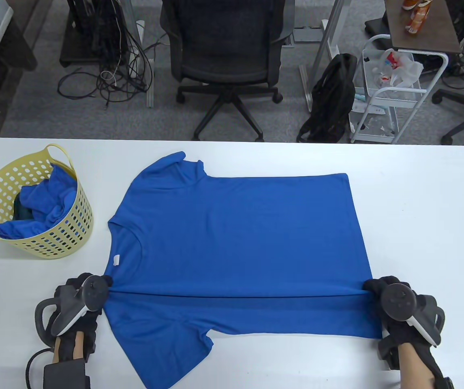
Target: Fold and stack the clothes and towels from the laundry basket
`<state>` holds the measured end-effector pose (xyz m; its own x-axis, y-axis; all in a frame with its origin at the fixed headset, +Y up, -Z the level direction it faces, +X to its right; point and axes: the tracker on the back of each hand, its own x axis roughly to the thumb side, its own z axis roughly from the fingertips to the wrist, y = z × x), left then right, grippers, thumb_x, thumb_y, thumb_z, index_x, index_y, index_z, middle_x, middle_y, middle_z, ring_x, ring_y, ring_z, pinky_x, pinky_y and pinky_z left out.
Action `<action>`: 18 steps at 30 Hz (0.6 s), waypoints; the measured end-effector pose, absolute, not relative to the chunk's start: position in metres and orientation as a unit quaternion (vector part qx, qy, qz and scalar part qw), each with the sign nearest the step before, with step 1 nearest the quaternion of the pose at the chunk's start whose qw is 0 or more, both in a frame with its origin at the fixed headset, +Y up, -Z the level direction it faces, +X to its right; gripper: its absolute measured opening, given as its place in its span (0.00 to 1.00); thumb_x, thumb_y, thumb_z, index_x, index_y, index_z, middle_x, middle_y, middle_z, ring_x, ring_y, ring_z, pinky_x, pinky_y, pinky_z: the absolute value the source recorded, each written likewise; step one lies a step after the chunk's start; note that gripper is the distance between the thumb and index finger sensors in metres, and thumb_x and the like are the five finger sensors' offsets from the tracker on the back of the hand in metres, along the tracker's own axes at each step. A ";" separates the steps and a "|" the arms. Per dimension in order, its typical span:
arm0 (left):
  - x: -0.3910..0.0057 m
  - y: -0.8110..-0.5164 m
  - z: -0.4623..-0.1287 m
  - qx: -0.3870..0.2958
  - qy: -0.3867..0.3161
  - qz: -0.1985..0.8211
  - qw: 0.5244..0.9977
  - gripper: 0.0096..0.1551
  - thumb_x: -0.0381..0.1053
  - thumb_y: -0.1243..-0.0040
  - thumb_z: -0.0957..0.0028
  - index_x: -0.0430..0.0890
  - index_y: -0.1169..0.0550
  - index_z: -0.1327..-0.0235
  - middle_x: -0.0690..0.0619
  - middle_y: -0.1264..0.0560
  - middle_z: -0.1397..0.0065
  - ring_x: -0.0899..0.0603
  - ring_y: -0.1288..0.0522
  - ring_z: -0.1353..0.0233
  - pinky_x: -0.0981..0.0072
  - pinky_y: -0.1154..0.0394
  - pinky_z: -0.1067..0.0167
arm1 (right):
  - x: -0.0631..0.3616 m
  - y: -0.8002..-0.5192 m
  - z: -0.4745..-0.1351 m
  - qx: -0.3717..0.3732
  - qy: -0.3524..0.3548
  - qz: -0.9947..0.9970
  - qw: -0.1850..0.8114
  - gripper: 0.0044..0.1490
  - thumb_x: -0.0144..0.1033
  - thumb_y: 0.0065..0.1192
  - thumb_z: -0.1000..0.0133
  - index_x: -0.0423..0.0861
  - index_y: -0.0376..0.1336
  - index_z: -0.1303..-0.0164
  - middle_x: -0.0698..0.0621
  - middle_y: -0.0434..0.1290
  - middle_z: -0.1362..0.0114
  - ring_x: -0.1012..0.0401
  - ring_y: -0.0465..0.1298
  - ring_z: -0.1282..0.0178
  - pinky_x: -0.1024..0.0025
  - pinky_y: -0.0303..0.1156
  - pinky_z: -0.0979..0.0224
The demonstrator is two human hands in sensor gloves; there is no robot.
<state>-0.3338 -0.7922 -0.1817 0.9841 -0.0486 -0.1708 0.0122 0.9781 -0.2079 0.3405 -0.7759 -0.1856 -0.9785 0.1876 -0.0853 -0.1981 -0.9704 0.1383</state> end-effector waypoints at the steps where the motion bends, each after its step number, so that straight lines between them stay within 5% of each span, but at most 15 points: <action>1: -0.333 -0.792 -0.182 -0.105 0.089 -0.017 0.990 0.26 0.60 0.39 0.45 0.67 0.29 0.32 0.57 0.30 0.23 0.43 0.29 0.23 0.33 0.33 0.26 | 0.340 -0.778 -0.186 -0.038 0.094 0.991 0.090 0.26 0.34 0.64 0.36 0.48 0.65 0.26 0.39 0.63 0.18 0.41 0.63 0.20 0.28 0.56 0.21; 9: -0.333 -0.785 -0.183 -0.091 0.116 -0.023 0.989 0.25 0.60 0.35 0.47 0.67 0.26 0.35 0.49 0.33 0.16 0.37 0.33 0.19 0.32 0.33 0.25 | 0.342 -0.771 -0.187 -0.060 0.040 0.994 0.082 0.24 0.36 0.68 0.40 0.50 0.69 0.33 0.40 0.65 0.19 0.43 0.67 0.23 0.33 0.62 0.23; 11: -0.333 -0.778 -0.184 -0.080 0.129 -0.017 0.988 0.25 0.59 0.33 0.48 0.66 0.24 0.36 0.48 0.33 0.16 0.39 0.30 0.22 0.43 0.28 0.28 | 0.345 -0.762 -0.188 -0.083 0.021 0.992 0.094 0.24 0.38 0.71 0.42 0.49 0.71 0.35 0.41 0.70 0.24 0.49 0.74 0.35 0.47 0.73 0.32; 14: -0.332 -0.770 -0.187 -0.069 0.153 0.010 0.986 0.24 0.57 0.32 0.46 0.63 0.22 0.35 0.52 0.24 0.24 0.56 0.17 0.49 0.71 0.18 0.55 | 0.348 -0.752 -0.188 -0.111 0.027 0.982 0.147 0.23 0.36 0.71 0.40 0.45 0.72 0.35 0.40 0.74 0.31 0.67 0.80 0.60 0.74 0.81 0.56; 18: -0.341 -0.770 -0.193 -0.141 0.199 0.207 0.947 0.24 0.52 0.36 0.39 0.55 0.24 0.29 0.47 0.23 0.25 0.63 0.14 0.59 0.82 0.16 0.66 | 0.359 -0.756 -0.191 -0.148 0.077 0.939 0.301 0.23 0.26 0.63 0.35 0.38 0.68 0.29 0.33 0.72 0.27 0.67 0.83 0.59 0.77 0.84 0.57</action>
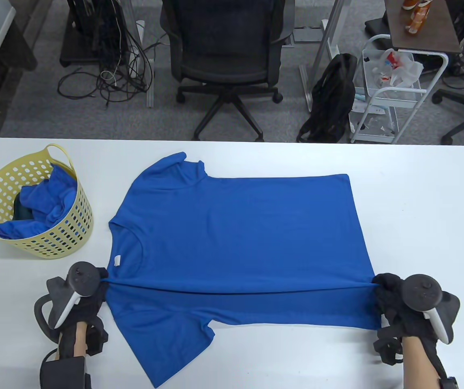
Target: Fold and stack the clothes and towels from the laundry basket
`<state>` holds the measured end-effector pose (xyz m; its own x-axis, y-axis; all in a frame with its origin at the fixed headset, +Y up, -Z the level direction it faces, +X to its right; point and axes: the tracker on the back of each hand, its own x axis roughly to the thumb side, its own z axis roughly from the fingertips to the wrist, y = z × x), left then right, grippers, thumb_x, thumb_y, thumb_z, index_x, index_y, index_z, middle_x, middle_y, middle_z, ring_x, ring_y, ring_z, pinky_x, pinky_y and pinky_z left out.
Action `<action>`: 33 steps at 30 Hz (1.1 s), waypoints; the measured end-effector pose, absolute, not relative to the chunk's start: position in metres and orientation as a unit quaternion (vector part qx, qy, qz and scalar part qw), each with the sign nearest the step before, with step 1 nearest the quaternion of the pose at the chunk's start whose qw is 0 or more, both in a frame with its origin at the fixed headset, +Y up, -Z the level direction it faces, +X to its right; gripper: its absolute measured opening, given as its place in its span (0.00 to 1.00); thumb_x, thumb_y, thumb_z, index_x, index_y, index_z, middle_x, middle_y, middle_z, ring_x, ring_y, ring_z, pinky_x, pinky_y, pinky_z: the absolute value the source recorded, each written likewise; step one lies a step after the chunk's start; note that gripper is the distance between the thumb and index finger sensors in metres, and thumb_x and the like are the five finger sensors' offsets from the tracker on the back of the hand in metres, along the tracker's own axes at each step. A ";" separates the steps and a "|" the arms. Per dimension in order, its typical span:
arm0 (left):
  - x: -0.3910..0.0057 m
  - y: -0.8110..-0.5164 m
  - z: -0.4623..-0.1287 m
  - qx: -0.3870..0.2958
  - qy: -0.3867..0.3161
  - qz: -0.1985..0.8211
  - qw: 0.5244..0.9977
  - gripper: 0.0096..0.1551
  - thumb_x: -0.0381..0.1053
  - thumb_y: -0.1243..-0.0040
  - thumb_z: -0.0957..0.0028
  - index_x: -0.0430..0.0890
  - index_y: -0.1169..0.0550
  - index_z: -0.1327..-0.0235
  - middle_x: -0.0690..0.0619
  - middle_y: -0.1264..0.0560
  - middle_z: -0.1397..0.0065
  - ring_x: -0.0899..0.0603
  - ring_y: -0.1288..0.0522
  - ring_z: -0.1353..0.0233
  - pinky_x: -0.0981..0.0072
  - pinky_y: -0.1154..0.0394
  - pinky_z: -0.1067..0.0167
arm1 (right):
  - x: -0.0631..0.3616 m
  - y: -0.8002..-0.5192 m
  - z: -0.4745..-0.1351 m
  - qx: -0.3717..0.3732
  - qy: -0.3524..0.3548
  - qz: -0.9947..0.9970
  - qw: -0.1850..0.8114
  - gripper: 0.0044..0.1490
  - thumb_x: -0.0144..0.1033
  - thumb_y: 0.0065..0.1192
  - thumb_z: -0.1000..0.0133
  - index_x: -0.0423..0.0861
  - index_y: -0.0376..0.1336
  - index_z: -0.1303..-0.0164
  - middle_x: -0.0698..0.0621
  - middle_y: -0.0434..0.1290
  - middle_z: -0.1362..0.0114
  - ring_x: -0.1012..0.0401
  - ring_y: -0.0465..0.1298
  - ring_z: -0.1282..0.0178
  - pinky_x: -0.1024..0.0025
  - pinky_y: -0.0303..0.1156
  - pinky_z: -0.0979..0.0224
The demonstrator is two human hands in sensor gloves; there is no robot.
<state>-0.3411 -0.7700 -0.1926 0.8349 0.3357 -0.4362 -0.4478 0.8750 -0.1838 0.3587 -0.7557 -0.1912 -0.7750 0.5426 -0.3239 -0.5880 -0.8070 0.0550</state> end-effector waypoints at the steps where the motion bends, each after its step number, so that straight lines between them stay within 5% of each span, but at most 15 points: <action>1: -0.345 -0.773 -0.193 -0.148 0.210 0.267 0.929 0.23 0.50 0.36 0.37 0.53 0.24 0.28 0.45 0.23 0.24 0.62 0.13 0.58 0.83 0.15 0.66 | 0.363 -0.761 -0.192 -0.156 0.089 0.923 0.341 0.24 0.25 0.61 0.34 0.36 0.66 0.28 0.31 0.71 0.26 0.66 0.84 0.55 0.76 0.85 0.54; 4: -0.349 -0.773 -0.190 -0.093 0.223 0.376 0.894 0.23 0.48 0.38 0.35 0.51 0.26 0.27 0.41 0.24 0.24 0.57 0.12 0.44 0.79 0.11 0.54 | 0.367 -0.768 -0.194 -0.148 0.071 0.888 0.429 0.24 0.22 0.57 0.33 0.33 0.63 0.26 0.25 0.66 0.23 0.55 0.80 0.35 0.62 0.83 0.38; 6: -0.346 -0.757 -0.186 0.038 0.175 0.397 0.900 0.23 0.48 0.40 0.36 0.53 0.28 0.28 0.41 0.27 0.21 0.54 0.15 0.35 0.74 0.12 0.44 | 0.365 -0.757 -0.192 -0.102 -0.017 0.872 0.478 0.24 0.21 0.55 0.34 0.36 0.62 0.26 0.26 0.62 0.20 0.52 0.75 0.28 0.55 0.77 0.31; 9: -0.342 -0.723 -0.174 0.209 0.113 0.393 0.889 0.22 0.49 0.42 0.37 0.58 0.30 0.30 0.47 0.32 0.18 0.52 0.21 0.27 0.71 0.15 0.36 | 0.359 -0.730 -0.186 -0.025 -0.164 0.856 0.490 0.23 0.21 0.55 0.35 0.41 0.62 0.28 0.31 0.59 0.17 0.52 0.72 0.24 0.49 0.67 0.25; 11: -0.346 -0.710 -0.163 0.245 0.056 0.367 0.895 0.22 0.48 0.39 0.39 0.60 0.29 0.33 0.50 0.35 0.15 0.48 0.28 0.21 0.65 0.21 0.30 | 0.359 -0.714 -0.177 0.018 -0.210 0.867 0.452 0.22 0.21 0.56 0.36 0.43 0.64 0.30 0.33 0.59 0.16 0.53 0.71 0.24 0.50 0.65 0.24; 14: -0.352 -0.721 -0.155 0.198 0.035 0.293 0.935 0.21 0.48 0.37 0.40 0.59 0.25 0.34 0.49 0.32 0.16 0.47 0.25 0.22 0.63 0.20 0.31 | 0.362 -0.714 -0.171 0.027 -0.156 0.909 0.385 0.20 0.21 0.58 0.35 0.40 0.67 0.32 0.32 0.60 0.16 0.51 0.72 0.24 0.48 0.64 0.24; 18: -0.344 -0.756 -0.160 -0.016 0.018 0.109 0.994 0.21 0.50 0.34 0.42 0.58 0.22 0.36 0.47 0.31 0.16 0.45 0.25 0.22 0.62 0.20 0.31 | 0.363 -0.746 -0.177 -0.002 0.065 0.964 0.257 0.21 0.23 0.59 0.34 0.39 0.67 0.31 0.33 0.61 0.15 0.49 0.71 0.23 0.47 0.62 0.22; 22: -0.329 -0.780 -0.167 -0.146 0.012 -0.009 0.989 0.22 0.52 0.33 0.44 0.58 0.22 0.37 0.49 0.31 0.15 0.45 0.26 0.21 0.62 0.21 0.30 | 0.355 -0.765 -0.180 -0.015 0.162 0.966 0.199 0.21 0.24 0.60 0.34 0.39 0.67 0.30 0.35 0.59 0.14 0.50 0.69 0.21 0.47 0.60 0.21; 26: -0.327 -0.777 -0.168 -0.176 0.019 -0.001 0.984 0.23 0.53 0.33 0.43 0.57 0.24 0.34 0.49 0.35 0.13 0.43 0.30 0.18 0.58 0.24 0.28 | 0.345 -0.762 -0.178 -0.010 0.210 0.967 0.146 0.23 0.34 0.58 0.31 0.38 0.68 0.29 0.36 0.57 0.11 0.47 0.63 0.17 0.44 0.55 0.19; 30: -0.334 -0.776 -0.169 -0.207 0.033 0.050 0.976 0.37 0.74 0.43 0.48 0.56 0.25 0.31 0.44 0.39 0.10 0.38 0.34 0.15 0.52 0.28 0.25 | 0.336 -0.765 -0.178 -0.027 0.175 0.980 0.095 0.25 0.41 0.58 0.32 0.38 0.71 0.35 0.39 0.59 0.13 0.43 0.62 0.17 0.39 0.56 0.20; 33: -0.334 -0.778 -0.169 -0.178 0.062 0.052 0.981 0.27 0.69 0.45 0.46 0.58 0.21 0.40 0.45 0.36 0.12 0.39 0.32 0.17 0.52 0.27 0.27 | 0.328 -0.768 -0.180 -0.031 0.158 0.987 0.030 0.24 0.44 0.68 0.38 0.42 0.71 0.39 0.40 0.61 0.14 0.42 0.64 0.17 0.32 0.59 0.22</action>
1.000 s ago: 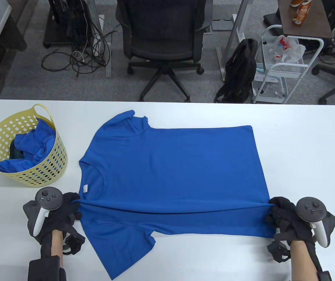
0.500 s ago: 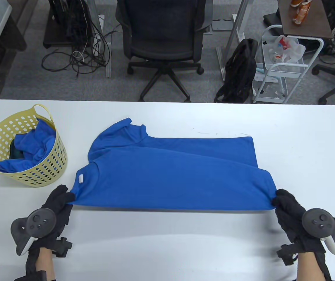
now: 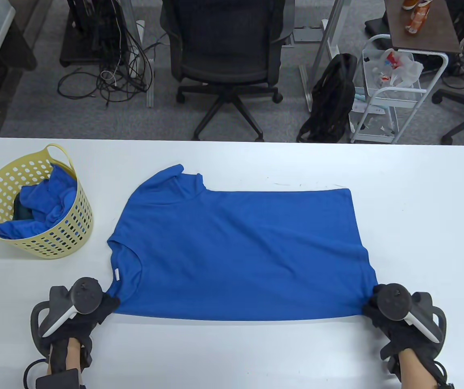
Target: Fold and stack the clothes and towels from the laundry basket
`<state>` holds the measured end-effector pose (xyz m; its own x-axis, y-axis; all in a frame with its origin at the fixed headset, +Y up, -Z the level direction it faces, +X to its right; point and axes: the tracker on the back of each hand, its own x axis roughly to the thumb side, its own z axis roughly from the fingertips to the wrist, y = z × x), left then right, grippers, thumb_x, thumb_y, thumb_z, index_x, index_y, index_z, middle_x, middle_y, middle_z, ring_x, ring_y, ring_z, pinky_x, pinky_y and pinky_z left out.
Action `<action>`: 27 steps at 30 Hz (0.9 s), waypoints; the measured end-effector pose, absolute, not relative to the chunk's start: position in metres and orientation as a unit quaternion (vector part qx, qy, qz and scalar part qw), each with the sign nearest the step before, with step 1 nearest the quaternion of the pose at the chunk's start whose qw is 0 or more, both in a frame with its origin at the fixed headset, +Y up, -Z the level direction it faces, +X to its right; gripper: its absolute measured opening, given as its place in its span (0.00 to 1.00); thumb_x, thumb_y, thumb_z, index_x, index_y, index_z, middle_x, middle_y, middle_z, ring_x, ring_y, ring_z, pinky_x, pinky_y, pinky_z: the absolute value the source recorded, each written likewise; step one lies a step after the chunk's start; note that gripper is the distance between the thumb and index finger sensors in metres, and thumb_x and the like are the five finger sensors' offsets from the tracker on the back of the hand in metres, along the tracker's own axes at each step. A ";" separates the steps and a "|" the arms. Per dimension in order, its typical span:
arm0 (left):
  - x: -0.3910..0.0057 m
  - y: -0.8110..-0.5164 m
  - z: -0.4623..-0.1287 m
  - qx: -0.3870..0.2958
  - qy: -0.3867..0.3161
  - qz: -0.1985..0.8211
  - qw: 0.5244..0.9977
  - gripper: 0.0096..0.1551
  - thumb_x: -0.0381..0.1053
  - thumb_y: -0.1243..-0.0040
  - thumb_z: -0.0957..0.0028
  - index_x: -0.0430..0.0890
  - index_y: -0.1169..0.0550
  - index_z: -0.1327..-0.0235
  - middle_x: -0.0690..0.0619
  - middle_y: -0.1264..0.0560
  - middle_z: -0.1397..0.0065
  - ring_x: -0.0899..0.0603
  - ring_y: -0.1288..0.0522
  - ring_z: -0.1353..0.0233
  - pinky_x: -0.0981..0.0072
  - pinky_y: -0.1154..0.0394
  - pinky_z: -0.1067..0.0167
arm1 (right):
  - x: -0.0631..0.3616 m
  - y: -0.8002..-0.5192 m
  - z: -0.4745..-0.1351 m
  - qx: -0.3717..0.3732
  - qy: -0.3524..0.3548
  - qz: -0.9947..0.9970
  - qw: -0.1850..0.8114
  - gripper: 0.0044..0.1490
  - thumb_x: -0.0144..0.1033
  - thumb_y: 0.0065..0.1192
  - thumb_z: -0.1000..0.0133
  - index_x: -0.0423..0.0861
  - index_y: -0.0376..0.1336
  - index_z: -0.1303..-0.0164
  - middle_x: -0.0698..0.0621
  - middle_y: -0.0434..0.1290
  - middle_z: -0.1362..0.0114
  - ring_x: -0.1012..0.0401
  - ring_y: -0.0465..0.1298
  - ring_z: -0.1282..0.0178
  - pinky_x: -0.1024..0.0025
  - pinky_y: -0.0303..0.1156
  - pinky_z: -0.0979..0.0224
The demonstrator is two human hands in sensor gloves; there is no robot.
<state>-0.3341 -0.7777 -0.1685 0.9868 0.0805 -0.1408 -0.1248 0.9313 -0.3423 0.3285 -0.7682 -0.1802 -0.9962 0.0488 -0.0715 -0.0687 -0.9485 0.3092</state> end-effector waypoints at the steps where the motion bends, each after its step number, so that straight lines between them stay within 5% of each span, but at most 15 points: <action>1: -0.333 -0.778 -0.169 -0.177 0.063 0.029 0.982 0.24 0.67 0.40 0.47 0.60 0.22 0.41 0.46 0.36 0.12 0.40 0.32 0.17 0.52 0.26 0.27 | 0.326 -0.769 -0.181 -0.035 0.166 0.986 0.000 0.23 0.44 0.69 0.39 0.45 0.70 0.38 0.39 0.60 0.13 0.41 0.63 0.16 0.31 0.59 0.22; 10: -0.325 -0.773 -0.167 -0.189 0.063 -0.028 0.980 0.30 0.63 0.34 0.49 0.62 0.27 0.32 0.46 0.35 0.12 0.38 0.30 0.17 0.41 0.28 0.26 | 0.321 -0.762 -0.179 -0.017 0.116 0.993 0.016 0.35 0.46 0.70 0.41 0.43 0.65 0.26 0.36 0.58 0.13 0.38 0.61 0.16 0.30 0.58 0.22; 15: -0.303 -0.749 -0.163 -0.110 0.059 -0.026 0.992 0.41 0.64 0.36 0.47 0.60 0.34 0.19 0.43 0.35 0.11 0.36 0.29 0.18 0.40 0.28 0.27 | 0.310 -0.750 -0.176 0.035 0.040 0.996 0.074 0.36 0.44 0.68 0.40 0.42 0.63 0.24 0.36 0.58 0.13 0.38 0.62 0.17 0.30 0.59 0.23; 19: -0.257 -0.731 -0.172 -0.079 -0.012 0.038 0.996 0.40 0.64 0.37 0.45 0.59 0.35 0.18 0.44 0.33 0.13 0.37 0.27 0.19 0.41 0.27 0.27 | 0.304 -0.746 -0.174 0.054 0.015 0.994 0.099 0.36 0.44 0.68 0.39 0.42 0.62 0.23 0.36 0.58 0.13 0.38 0.62 0.17 0.31 0.59 0.23; 27: -0.105 -0.736 -0.192 -0.143 -0.188 0.102 0.966 0.33 0.61 0.38 0.43 0.58 0.31 0.23 0.50 0.27 0.19 0.42 0.23 0.25 0.49 0.22 0.31 | 0.305 -0.754 -0.173 0.052 0.029 0.993 0.097 0.36 0.43 0.66 0.38 0.42 0.62 0.21 0.35 0.58 0.13 0.38 0.62 0.17 0.31 0.59 0.23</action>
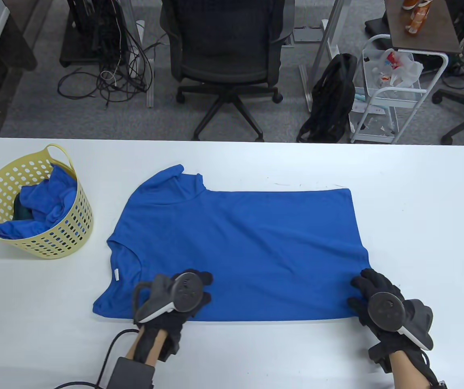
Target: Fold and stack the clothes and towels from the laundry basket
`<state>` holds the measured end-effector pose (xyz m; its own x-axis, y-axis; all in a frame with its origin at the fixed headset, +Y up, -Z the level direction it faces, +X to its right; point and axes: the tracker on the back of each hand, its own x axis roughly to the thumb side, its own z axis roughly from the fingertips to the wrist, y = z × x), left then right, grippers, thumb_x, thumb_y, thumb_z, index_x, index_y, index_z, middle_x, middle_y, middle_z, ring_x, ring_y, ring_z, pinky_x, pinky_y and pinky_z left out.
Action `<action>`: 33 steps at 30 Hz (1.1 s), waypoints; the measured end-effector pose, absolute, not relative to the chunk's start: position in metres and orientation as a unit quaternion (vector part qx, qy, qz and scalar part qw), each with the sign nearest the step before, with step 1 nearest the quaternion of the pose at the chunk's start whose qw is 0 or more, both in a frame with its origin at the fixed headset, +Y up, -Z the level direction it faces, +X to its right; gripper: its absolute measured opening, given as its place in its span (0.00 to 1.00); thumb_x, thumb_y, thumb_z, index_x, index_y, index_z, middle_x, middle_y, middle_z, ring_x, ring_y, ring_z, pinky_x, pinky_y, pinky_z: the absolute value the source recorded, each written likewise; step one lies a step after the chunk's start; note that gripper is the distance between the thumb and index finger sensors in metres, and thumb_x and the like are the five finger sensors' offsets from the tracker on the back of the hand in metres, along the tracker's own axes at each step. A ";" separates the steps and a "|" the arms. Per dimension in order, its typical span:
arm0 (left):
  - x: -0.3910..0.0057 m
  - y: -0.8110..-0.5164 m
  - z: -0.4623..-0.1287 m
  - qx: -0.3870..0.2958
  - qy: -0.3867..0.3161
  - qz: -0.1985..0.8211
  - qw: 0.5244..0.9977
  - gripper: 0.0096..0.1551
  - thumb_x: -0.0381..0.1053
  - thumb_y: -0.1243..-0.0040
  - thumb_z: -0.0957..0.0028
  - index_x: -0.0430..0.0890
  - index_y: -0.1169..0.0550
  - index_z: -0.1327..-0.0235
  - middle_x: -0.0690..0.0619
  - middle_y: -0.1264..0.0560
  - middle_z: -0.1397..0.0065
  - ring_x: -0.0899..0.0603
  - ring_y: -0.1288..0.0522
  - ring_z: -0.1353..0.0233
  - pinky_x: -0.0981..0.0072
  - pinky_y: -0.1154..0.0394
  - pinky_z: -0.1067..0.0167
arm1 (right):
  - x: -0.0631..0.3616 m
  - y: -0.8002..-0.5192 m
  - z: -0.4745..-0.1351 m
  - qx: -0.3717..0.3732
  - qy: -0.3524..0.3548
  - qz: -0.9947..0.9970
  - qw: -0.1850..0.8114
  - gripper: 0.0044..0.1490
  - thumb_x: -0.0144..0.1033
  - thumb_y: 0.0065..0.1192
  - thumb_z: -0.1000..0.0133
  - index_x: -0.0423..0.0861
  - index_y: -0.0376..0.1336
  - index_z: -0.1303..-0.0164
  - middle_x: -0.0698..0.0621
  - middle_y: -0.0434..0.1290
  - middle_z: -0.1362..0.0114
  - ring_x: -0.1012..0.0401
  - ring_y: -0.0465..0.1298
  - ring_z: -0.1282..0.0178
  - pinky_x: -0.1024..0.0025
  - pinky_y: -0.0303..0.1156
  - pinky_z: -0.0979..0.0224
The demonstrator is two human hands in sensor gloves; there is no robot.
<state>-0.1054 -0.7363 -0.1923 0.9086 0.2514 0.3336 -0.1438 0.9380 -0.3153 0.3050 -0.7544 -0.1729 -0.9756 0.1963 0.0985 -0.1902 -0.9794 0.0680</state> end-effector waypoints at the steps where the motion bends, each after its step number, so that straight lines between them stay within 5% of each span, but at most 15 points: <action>1: -0.084 -0.742 -0.193 -0.156 -0.205 0.099 0.961 0.32 0.61 0.38 0.43 0.59 0.30 0.24 0.49 0.27 0.20 0.42 0.22 0.25 0.49 0.22 0.31 | 0.306 -0.756 -0.172 0.052 0.033 0.993 0.100 0.36 0.43 0.65 0.38 0.42 0.62 0.21 0.35 0.58 0.13 0.38 0.62 0.17 0.31 0.59 0.23; 5: -0.042 -0.771 -0.190 -0.214 -0.227 0.024 0.950 0.28 0.62 0.41 0.41 0.61 0.28 0.28 0.46 0.29 0.17 0.38 0.27 0.23 0.45 0.25 0.29 | 0.312 -0.758 -0.172 0.048 0.036 0.991 0.124 0.36 0.44 0.65 0.37 0.41 0.62 0.21 0.35 0.58 0.13 0.37 0.62 0.17 0.31 0.60 0.23; 7: -0.036 -0.776 -0.184 -0.176 -0.231 -0.016 0.957 0.25 0.63 0.40 0.43 0.62 0.25 0.32 0.46 0.32 0.17 0.37 0.29 0.23 0.43 0.27 0.28 | 0.314 -0.759 -0.172 0.043 0.033 0.990 0.130 0.36 0.43 0.65 0.37 0.41 0.62 0.21 0.35 0.58 0.13 0.37 0.62 0.18 0.31 0.60 0.23; 12: -0.035 -0.781 -0.176 -0.177 -0.254 -0.051 0.949 0.38 0.67 0.34 0.52 0.60 0.30 0.27 0.45 0.37 0.14 0.36 0.33 0.21 0.40 0.28 0.27 | 0.318 -0.761 -0.175 0.035 0.033 0.989 0.140 0.36 0.43 0.65 0.37 0.41 0.62 0.21 0.35 0.58 0.13 0.37 0.62 0.18 0.31 0.60 0.23; 16: -0.032 -0.780 -0.170 -0.152 -0.253 -0.069 0.953 0.38 0.66 0.30 0.53 0.61 0.29 0.29 0.45 0.36 0.14 0.36 0.31 0.21 0.38 0.27 0.27 | 0.318 -0.763 -0.175 0.034 0.037 0.989 0.141 0.36 0.43 0.65 0.37 0.41 0.62 0.21 0.34 0.58 0.13 0.37 0.62 0.18 0.31 0.60 0.23; 26: -0.015 -0.779 -0.158 -0.091 -0.250 -0.117 0.957 0.26 0.62 0.31 0.47 0.59 0.24 0.37 0.42 0.28 0.19 0.35 0.23 0.27 0.40 0.23 0.30 | 0.318 -0.764 -0.175 0.030 0.036 0.989 0.142 0.36 0.43 0.64 0.36 0.41 0.62 0.21 0.34 0.58 0.13 0.37 0.62 0.18 0.31 0.60 0.23; 33: -0.021 -0.777 -0.160 -0.104 -0.263 -0.100 0.954 0.24 0.62 0.38 0.41 0.61 0.28 0.33 0.43 0.30 0.16 0.34 0.25 0.25 0.38 0.26 0.29 | 0.321 -0.764 -0.175 0.025 0.034 0.987 0.156 0.35 0.44 0.62 0.35 0.40 0.62 0.20 0.33 0.58 0.13 0.37 0.62 0.18 0.31 0.60 0.24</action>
